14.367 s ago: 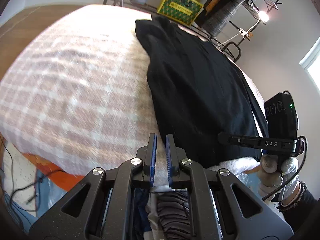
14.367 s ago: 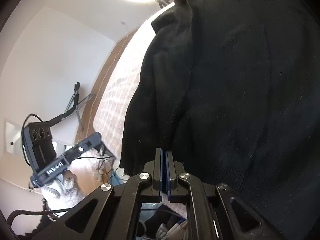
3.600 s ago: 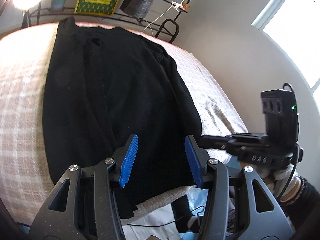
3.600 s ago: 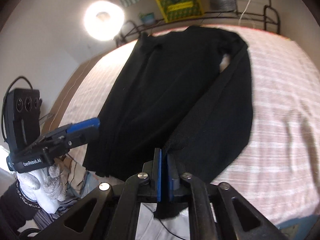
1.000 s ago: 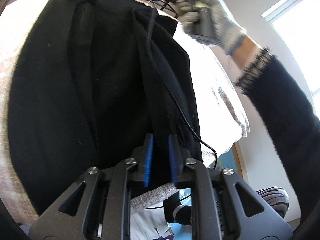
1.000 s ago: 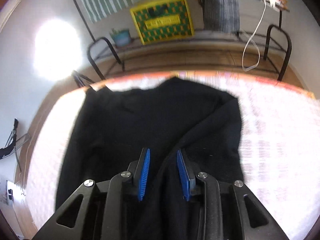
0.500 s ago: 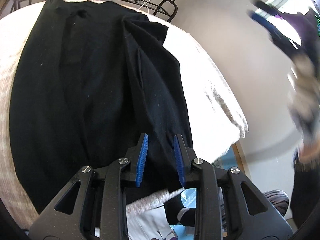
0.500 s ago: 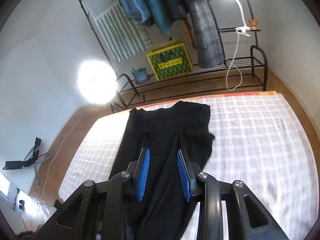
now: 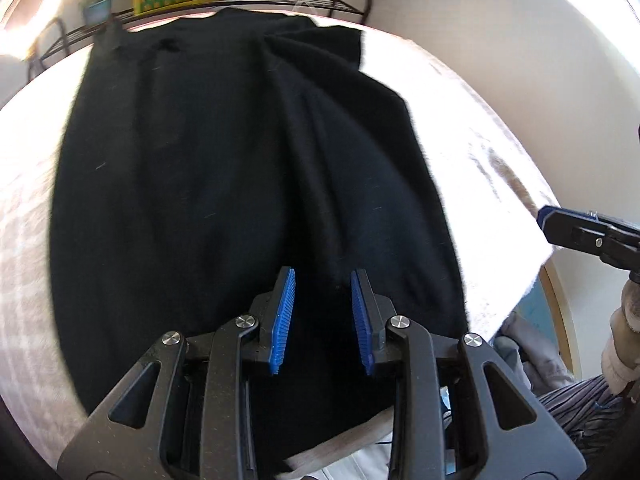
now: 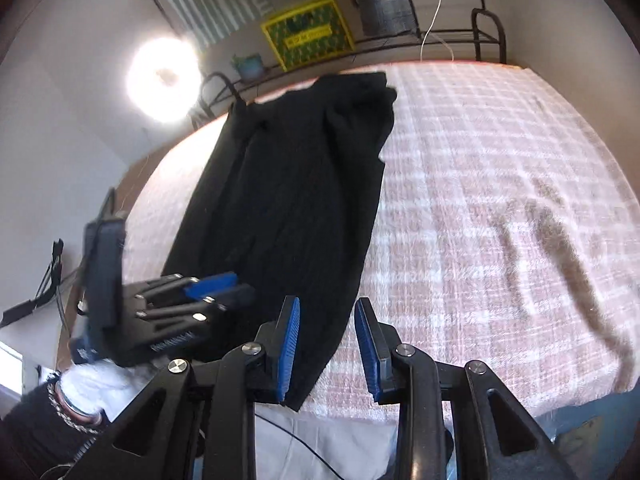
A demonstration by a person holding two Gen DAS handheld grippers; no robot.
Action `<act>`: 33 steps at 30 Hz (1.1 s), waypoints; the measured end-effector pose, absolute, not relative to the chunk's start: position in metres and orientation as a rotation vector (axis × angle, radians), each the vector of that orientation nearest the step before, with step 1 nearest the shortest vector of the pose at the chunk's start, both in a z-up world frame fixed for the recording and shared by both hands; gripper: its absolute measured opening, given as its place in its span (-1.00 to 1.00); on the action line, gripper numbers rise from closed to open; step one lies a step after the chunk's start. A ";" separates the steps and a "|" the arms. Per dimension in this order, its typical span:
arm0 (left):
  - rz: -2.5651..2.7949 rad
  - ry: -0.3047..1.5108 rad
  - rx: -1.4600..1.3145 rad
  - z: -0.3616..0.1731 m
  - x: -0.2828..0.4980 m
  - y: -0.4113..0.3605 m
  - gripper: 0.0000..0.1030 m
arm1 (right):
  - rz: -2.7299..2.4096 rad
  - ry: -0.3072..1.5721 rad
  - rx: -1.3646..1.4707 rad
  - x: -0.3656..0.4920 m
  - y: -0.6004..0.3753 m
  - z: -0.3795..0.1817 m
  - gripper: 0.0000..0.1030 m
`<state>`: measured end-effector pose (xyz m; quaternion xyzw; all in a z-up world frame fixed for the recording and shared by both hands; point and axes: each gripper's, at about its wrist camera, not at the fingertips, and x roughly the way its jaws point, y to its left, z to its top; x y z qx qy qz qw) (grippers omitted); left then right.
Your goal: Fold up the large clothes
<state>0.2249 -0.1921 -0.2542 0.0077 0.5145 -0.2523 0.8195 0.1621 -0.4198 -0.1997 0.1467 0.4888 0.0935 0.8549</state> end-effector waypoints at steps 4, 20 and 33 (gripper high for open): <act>-0.481 1.067 0.012 -0.251 0.220 -0.167 -0.46 | 0.200 1.035 0.298 0.164 -0.420 -0.204 -0.41; -0.666 0.952 0.123 -0.219 0.178 -0.225 -0.45 | 0.202 0.948 0.305 0.160 -0.428 -0.185 -0.22; -0.577 1.012 0.111 -0.250 0.186 -0.219 -0.45 | 0.143 0.923 0.285 0.155 -0.454 -0.180 -0.22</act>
